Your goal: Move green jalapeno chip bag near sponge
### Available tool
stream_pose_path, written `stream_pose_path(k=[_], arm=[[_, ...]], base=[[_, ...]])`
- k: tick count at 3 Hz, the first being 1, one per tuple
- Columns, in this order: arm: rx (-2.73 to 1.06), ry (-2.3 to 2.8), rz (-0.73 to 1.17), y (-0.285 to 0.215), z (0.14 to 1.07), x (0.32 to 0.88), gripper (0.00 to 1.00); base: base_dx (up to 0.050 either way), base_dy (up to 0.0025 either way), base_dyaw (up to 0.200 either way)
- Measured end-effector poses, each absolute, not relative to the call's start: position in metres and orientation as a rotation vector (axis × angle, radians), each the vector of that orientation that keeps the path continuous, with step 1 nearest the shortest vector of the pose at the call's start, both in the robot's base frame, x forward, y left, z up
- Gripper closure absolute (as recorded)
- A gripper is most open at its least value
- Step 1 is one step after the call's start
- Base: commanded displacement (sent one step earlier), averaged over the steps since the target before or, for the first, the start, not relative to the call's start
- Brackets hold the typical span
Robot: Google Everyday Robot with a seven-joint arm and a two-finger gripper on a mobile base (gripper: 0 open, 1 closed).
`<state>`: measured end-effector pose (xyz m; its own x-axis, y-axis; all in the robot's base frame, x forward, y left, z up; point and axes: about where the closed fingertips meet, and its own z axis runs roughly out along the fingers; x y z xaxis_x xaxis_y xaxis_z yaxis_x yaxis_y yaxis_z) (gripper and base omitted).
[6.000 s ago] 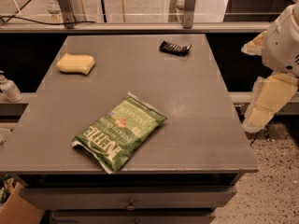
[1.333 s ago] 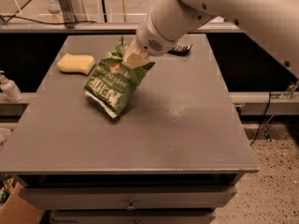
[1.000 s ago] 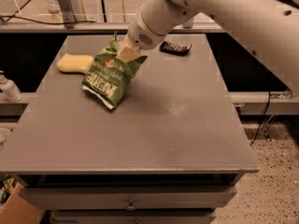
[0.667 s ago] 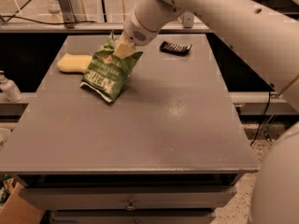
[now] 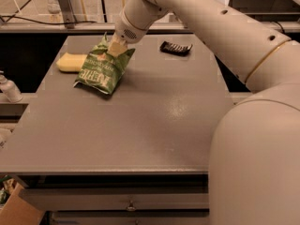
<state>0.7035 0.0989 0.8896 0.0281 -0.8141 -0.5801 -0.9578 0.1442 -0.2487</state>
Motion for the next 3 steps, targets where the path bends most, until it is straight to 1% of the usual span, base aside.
stream_pose_path(k=[2, 3], arm=[[-1.705, 1.822, 0.305, 0.1031, 0.8804, 0.7105, 0.36], [-1.709, 1.820, 0.304, 0.1025, 0.8815, 0.7098, 0.13]], base=[[0.000, 0.00000, 0.000], [0.000, 0.00000, 0.000]])
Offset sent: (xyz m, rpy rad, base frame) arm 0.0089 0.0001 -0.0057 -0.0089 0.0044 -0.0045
